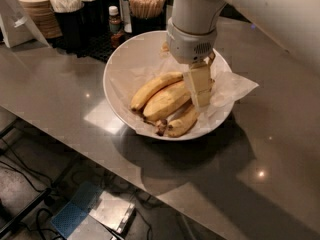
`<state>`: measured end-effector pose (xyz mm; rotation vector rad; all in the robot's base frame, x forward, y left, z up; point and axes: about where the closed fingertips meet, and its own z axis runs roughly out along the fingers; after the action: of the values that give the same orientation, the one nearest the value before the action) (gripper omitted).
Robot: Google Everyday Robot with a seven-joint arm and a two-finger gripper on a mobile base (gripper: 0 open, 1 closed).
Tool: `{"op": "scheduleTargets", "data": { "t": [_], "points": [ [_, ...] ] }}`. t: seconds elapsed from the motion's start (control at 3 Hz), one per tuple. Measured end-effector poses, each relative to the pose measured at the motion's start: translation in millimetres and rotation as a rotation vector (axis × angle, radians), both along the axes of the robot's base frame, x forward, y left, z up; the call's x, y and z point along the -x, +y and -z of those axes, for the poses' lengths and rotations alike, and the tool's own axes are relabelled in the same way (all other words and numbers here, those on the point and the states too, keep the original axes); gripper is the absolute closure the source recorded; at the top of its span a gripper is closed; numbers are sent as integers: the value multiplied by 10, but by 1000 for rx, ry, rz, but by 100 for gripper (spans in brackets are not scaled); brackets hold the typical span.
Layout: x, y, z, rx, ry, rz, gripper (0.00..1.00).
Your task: Pick banana from white bowl
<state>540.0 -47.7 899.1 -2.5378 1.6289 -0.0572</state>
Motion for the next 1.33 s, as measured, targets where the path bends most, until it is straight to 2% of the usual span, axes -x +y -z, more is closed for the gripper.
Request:
{"op": "scheduleTargets", "data": {
  "t": [0.33,1.0,1.33],
  "points": [
    [20,-39,46,23,5,30,0],
    [98,-119,348,95,34,93,0],
    [83,-106,362,92,27,95,14]
  ]
}}
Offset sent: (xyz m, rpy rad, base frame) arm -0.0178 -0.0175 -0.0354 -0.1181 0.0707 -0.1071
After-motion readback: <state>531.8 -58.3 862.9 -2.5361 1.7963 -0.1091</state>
